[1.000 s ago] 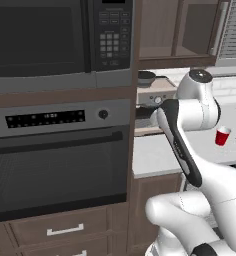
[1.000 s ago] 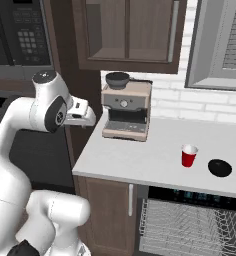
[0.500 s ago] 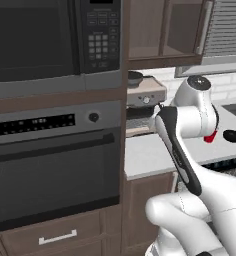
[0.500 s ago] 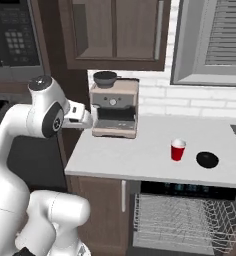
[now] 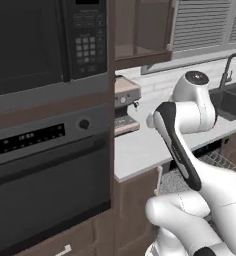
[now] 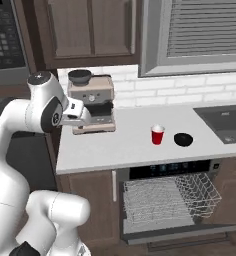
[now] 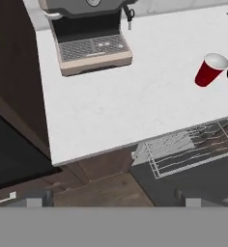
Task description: Pick up the cup and bowl from the counter, place them in the dishwasher, and close the dishwasher door.
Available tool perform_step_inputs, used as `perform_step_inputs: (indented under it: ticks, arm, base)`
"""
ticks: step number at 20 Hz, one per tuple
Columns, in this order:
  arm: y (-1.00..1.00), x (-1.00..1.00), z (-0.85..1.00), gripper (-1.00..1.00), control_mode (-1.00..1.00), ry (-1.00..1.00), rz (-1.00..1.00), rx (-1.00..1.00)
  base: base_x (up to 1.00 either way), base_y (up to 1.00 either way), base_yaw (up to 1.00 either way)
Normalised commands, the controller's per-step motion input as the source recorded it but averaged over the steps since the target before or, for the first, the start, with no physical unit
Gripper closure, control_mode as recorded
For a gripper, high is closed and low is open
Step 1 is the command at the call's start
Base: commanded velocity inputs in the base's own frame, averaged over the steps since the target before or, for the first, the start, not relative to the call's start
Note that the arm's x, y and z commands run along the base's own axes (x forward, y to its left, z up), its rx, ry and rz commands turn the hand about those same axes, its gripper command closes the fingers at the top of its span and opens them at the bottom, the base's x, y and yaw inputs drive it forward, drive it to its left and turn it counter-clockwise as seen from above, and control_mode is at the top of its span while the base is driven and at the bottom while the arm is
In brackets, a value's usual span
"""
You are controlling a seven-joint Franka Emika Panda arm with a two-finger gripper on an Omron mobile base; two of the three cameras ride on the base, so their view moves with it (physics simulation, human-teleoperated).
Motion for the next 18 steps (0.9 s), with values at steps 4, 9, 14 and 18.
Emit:
perform_step_inputs:
  ticks: [4,9,14,18]
  arm:
    - [0.0,0.0,0.0,-1.0,1.0,0.0,0.0,0.0]
    - [0.0,0.0,0.0,-1.0,1.0,0.0,0.0,0.0]
    - [0.0,0.0,0.0,-1.0,1.0,0.0,0.0,0.0]
    - [0.0,0.0,0.0,-1.0,1.0,0.0,0.0,0.0]
  base:
    - [-0.14,0.5,-0.52]
    - [-0.22,0.37,-0.52]
    - [-0.01,0.34,-0.52]
    - [0.1,0.35,-0.48]
